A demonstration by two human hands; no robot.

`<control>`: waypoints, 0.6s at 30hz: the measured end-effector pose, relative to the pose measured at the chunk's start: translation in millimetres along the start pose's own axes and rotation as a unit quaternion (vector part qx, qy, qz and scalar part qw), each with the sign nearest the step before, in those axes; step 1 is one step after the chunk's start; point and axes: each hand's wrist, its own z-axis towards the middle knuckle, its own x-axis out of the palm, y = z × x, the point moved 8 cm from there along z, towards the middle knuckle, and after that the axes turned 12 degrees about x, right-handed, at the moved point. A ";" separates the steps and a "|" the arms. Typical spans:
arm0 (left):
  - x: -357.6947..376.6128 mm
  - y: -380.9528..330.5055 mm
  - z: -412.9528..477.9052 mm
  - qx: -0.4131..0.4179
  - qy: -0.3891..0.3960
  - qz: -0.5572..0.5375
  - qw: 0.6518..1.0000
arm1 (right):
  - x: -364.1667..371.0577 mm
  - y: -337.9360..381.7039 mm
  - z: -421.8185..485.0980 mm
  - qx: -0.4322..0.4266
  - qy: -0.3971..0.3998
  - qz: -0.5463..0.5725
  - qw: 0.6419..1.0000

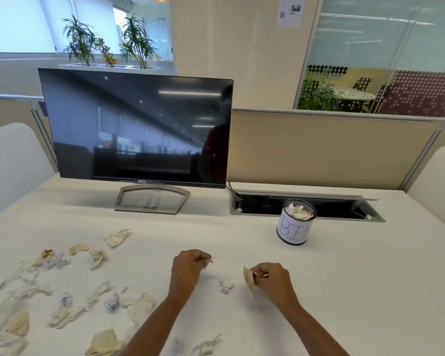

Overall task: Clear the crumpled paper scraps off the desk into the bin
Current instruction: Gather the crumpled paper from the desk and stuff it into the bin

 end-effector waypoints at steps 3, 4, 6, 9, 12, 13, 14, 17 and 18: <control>21.6 -19.8 9.8 0.009 0.005 -0.020 1.000 | -21.6 -5.2 4.2 0.021 -0.007 0.028 0.999; 28.0 -26.2 13.4 0.014 0.002 -0.022 1.000 | -29.1 -7.4 5.9 0.028 -0.012 0.037 0.999; 41.2 -39.2 20.9 0.026 -0.005 -0.029 0.999 | -42.8 -12.7 8.9 0.041 -0.020 0.056 0.997; 64.4 -62.8 34.8 0.047 -0.003 -0.034 0.998 | -59.3 -22.2 14.2 0.061 -0.035 0.078 0.994; 90.7 -89.9 51.2 0.076 0.001 -0.032 0.997 | -69.9 -29.5 20.6 0.076 -0.043 0.090 0.992; 98.9 -99.1 56.4 0.085 -0.002 -0.033 0.996 | -73.1 -30.3 23.0 0.079 -0.044 0.100 0.991; 106.4 -107.7 61.2 0.092 -0.006 -0.039 0.995 | -76.5 -30.5 25.7 0.081 -0.044 0.111 0.990; 129.0 -129.1 74.2 0.102 -0.009 -0.066 0.993 | -92.0 -26.9 34.9 0.080 -0.056 0.129 0.987; 136.4 -134.3 77.6 0.103 -0.007 -0.068 0.992 | -99.2 -24.8 38.6 0.074 -0.064 0.131 0.987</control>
